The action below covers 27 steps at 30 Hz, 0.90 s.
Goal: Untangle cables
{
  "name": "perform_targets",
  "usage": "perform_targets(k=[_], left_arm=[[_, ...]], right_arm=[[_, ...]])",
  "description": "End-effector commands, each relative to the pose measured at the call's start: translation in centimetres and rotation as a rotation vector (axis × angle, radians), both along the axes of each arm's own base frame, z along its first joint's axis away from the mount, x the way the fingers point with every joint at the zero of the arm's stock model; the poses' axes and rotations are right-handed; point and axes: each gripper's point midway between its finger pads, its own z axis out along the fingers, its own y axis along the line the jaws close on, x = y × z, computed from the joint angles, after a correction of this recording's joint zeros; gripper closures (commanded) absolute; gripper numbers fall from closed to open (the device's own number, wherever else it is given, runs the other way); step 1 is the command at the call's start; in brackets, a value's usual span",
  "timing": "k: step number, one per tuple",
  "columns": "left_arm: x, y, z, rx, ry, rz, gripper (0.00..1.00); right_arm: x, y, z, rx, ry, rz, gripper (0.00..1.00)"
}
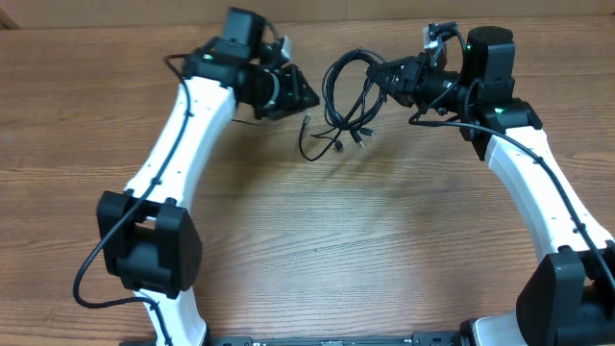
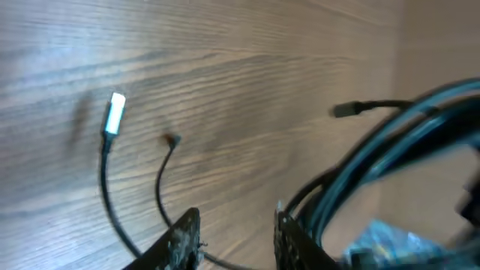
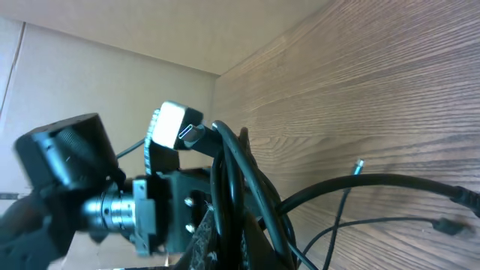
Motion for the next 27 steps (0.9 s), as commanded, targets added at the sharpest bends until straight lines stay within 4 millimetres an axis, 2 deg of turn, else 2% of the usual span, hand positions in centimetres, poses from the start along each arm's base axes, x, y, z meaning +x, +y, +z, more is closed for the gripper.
perform_targets(k=[1,7,14,21,27], left_arm=[[-0.9,-0.1,1.4,-0.132,-0.077,-0.168,0.67],[-2.0,-1.8,0.4,-0.077,-0.088,-0.225,0.67],[-2.3,-3.0,-1.4,0.059,-0.06,-0.177,0.67],[-1.9,-2.6,-2.2,0.133,-0.045,-0.115,0.69],[-2.4,-2.2,-2.6,0.151,-0.004,-0.095,0.7]], right_arm=[[0.2,0.0,2.0,0.008,-0.059,0.017,0.96],[0.2,0.1,2.0,0.01,-0.057,0.022,0.96],[0.0,0.2,2.0,0.015,-0.056,0.03,0.96],[-0.1,0.2,2.0,0.018,-0.054,0.037,0.96],[-0.1,0.2,2.0,0.018,-0.054,0.037,0.96]])
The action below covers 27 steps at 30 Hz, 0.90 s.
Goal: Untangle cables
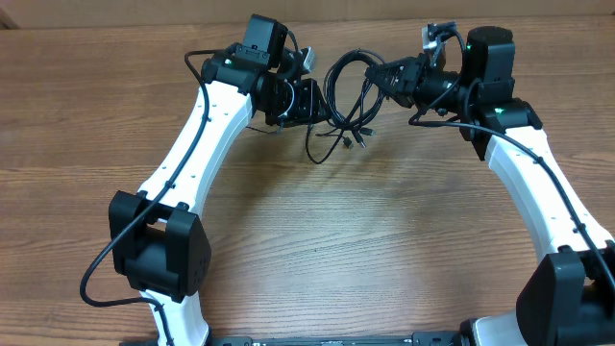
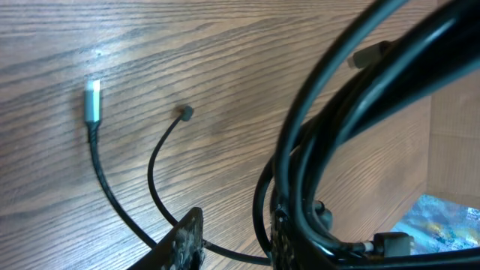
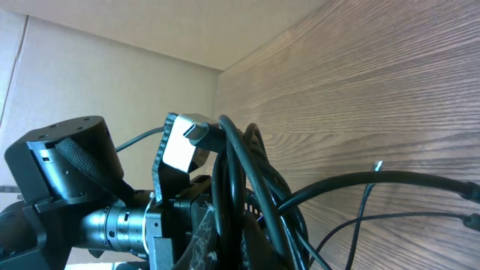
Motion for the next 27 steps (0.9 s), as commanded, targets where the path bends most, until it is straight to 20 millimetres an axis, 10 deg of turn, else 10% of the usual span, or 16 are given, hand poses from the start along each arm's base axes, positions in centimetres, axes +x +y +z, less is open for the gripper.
perform_targets(k=[1,12,27], left_arm=[[-0.2,0.5,-1.3,0.04,0.038,0.032,0.7],[0.2,-0.5,-1.2,-0.011,0.046,0.035,0.64],[0.7,2.4,-8.9,0.24,0.16,0.146,0.64]], right_arm=[[0.2,0.0,2.0,0.012,-0.051,0.016,0.96],[0.2,0.0,2.0,0.012,-0.052,0.016,0.96],[0.3,0.0,1.9,0.009,-0.053,0.012,0.96]])
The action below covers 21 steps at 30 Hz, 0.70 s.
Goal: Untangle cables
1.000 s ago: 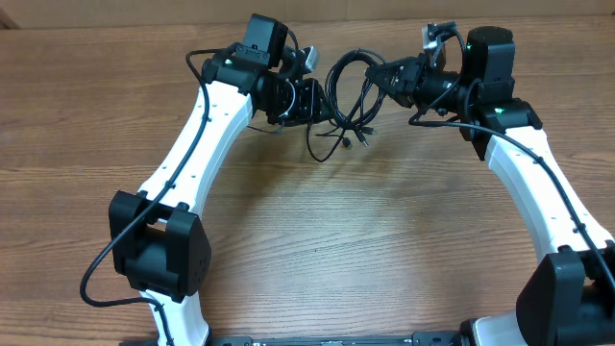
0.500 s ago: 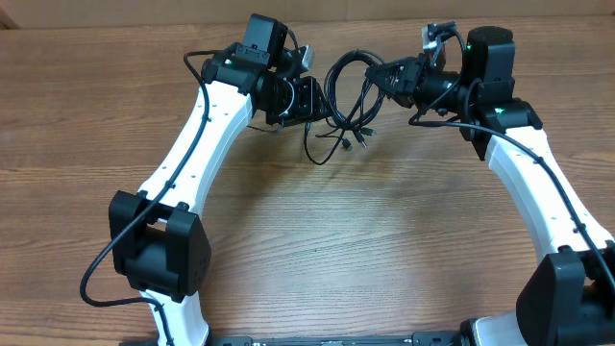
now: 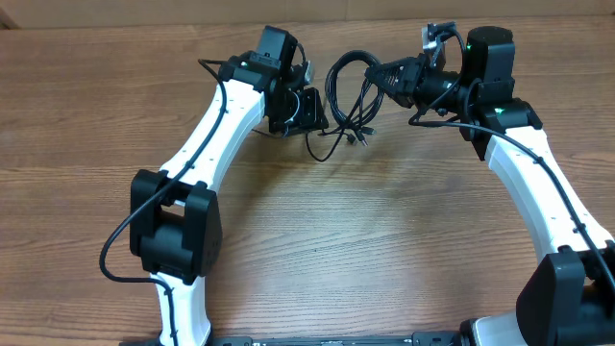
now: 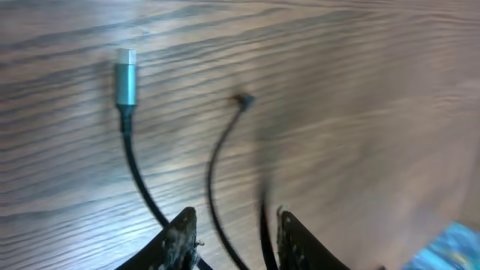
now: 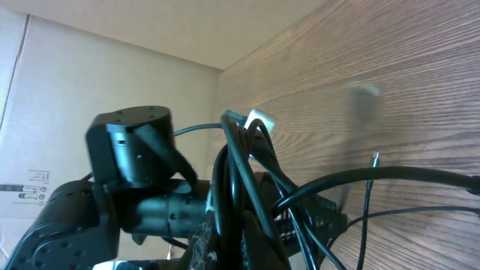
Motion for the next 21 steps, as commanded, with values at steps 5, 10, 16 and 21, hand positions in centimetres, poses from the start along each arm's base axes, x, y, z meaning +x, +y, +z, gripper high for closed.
perform_targets(k=[5,10,16,21], left_arm=[[-1.8,3.6,-4.3,0.231,0.115,0.054,0.66],[-2.5,5.2,-4.5,0.312,0.11,-0.019,0.72],[-0.1,4.9,1.6,0.12,-0.055,-0.086,0.63],[0.6,3.0,9.2,-0.25,-0.281,-0.3,0.26]], right_arm=[[0.7,-0.6,1.0,-0.034,-0.042,-0.031,0.96],[0.6,-1.2,-0.5,-0.099,-0.016,-0.055,0.96],[-0.4,-0.5,-0.4,-0.111,-0.076,0.041,0.96],[-2.0,1.0,1.2,-0.057,-0.18,0.186,0.96]])
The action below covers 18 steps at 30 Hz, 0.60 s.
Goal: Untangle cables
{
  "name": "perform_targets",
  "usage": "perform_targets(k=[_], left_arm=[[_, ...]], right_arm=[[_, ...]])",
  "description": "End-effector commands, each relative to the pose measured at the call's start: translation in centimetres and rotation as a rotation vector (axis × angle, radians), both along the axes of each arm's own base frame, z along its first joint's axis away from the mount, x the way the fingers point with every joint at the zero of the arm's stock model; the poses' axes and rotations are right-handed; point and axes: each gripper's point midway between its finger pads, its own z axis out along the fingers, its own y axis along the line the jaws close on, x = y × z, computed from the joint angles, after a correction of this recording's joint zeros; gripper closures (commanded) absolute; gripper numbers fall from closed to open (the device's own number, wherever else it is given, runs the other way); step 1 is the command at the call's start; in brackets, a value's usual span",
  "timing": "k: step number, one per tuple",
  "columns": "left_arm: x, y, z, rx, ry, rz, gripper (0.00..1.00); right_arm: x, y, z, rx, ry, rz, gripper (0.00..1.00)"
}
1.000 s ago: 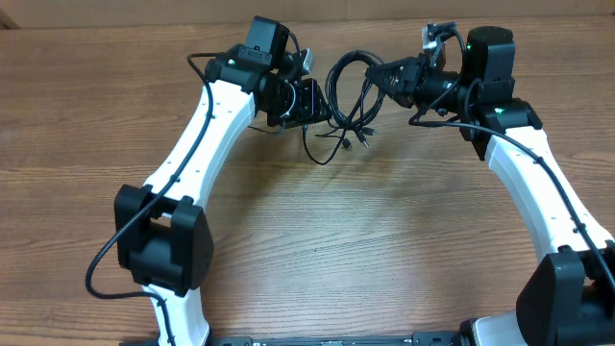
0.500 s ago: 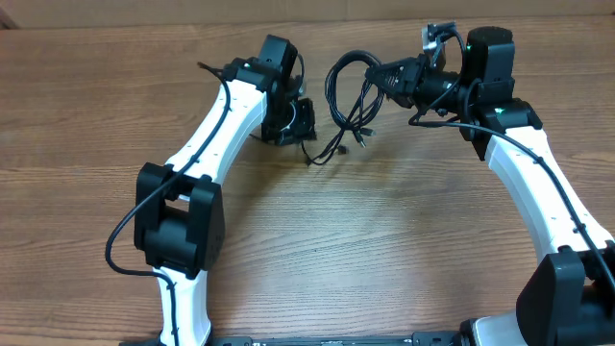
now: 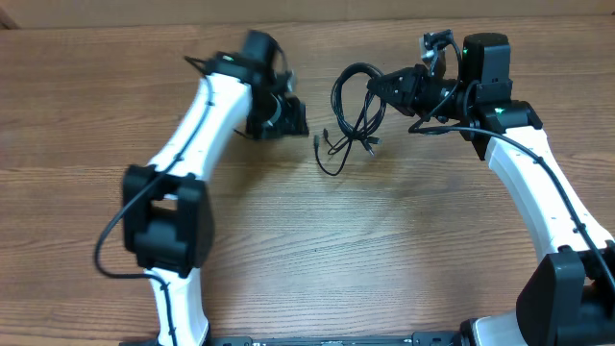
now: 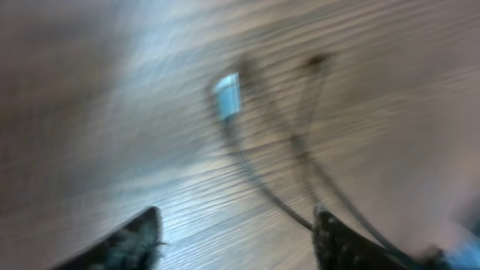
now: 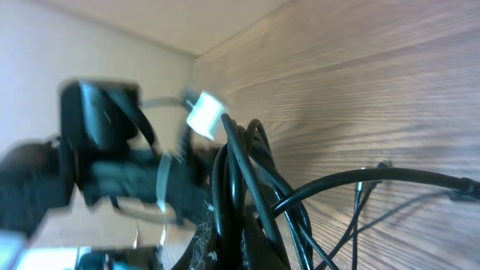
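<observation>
A bundle of black cables [image 3: 354, 101] hangs in loops from my right gripper [image 3: 389, 86], which is shut on it above the far middle of the table. The right wrist view shows the strands [image 5: 255, 161] running up out of that gripper [image 5: 236, 244]. Loose thin ends [image 3: 332, 156] trail from the bundle onto the wood. My left gripper [image 3: 293, 120] is to the left of the bundle and apart from it. In the blurred left wrist view it [image 4: 236, 240] stands wide open with nothing between its fingers, and a silver-tipped plug [image 4: 227, 94] lies ahead of it.
The wooden table [image 3: 307, 250] carries nothing but the cables and both arms. A cardboard wall [image 3: 336, 8] runs along the far edge behind the grippers.
My left gripper has drawn back to the left, away from the bundle, and its jaws stand much wider. The bundle and its loose ends sit slightly further right. The right gripper still holds the cables.
My right gripper held the bundle up throughout. The left gripper was left of the bundle, then close against its loops with thin strands running between its narrow jaws. Now it is back to the left, wide open and empty.
</observation>
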Motion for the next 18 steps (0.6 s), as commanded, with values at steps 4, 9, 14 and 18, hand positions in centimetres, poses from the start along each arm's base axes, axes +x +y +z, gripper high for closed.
perform_targets(k=[4,9,14,18], left_arm=[[1.1,-1.3,9.2,-0.331,-0.278,-0.229,0.13],[2.5,-2.3,10.7,-0.404,-0.376,-0.266,0.12],[2.2,-3.6,12.8,-0.532,-0.435,-0.337,0.12],[1.1,-4.3,14.2,-0.625,-0.48,-0.429,0.15]], right_arm=[[-2.5,3.0,4.8,0.115,-0.199,0.265,0.96],[-3.0,3.9,5.1,0.145,-0.161,0.277,0.96],[-3.2,4.0,5.2,0.153,-0.158,0.286,0.96],[-3.3,4.0,5.3,0.156,-0.16,0.292,0.96]])
